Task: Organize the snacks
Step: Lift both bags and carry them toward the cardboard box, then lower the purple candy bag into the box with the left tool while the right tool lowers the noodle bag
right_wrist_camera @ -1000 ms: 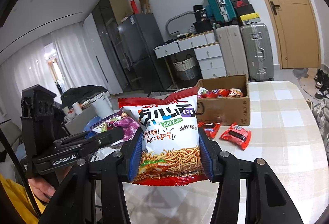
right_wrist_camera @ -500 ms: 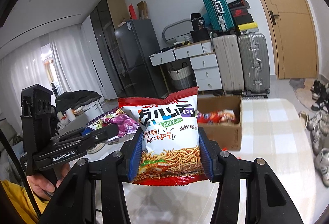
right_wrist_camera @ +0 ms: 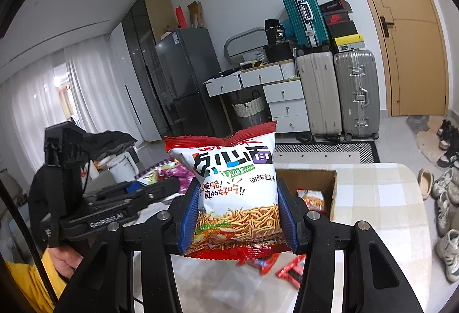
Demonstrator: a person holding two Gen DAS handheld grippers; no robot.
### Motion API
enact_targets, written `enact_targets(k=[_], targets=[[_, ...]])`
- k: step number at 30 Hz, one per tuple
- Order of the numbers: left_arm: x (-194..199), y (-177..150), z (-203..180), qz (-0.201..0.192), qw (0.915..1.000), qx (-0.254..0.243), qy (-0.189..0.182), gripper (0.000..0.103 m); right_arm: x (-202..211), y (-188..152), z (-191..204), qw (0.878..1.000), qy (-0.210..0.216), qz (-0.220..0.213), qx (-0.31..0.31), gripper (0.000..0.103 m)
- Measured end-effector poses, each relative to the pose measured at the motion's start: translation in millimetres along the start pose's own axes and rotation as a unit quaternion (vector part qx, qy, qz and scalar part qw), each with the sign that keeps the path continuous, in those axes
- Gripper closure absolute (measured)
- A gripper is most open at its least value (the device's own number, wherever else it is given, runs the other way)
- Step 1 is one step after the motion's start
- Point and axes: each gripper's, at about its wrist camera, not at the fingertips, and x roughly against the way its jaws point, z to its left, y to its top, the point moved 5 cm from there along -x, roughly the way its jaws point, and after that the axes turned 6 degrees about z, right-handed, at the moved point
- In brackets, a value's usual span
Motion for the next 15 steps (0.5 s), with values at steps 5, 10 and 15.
enact_targets(k=[5,10,15], targets=[[-50.7,27.9,5.6,0.03,0.9995,0.006,-0.002,0.069,-22.9,19.8,-18.4,1.0,-0.009,0.007,-0.01,0.053],[-101.3,48.9,8.5,0.061,0.998,0.01,-0.008,0.069,-47.4,34.7,-37.0,0.999,-0.023,0.018,-0.019,0.053],[-151.4,63.1,15.2,0.086,0.9961,0.016,-0.004,0.069,-79.4,41.6,-65.7,0.997,-0.029,0.042,-0.054,0.053]])
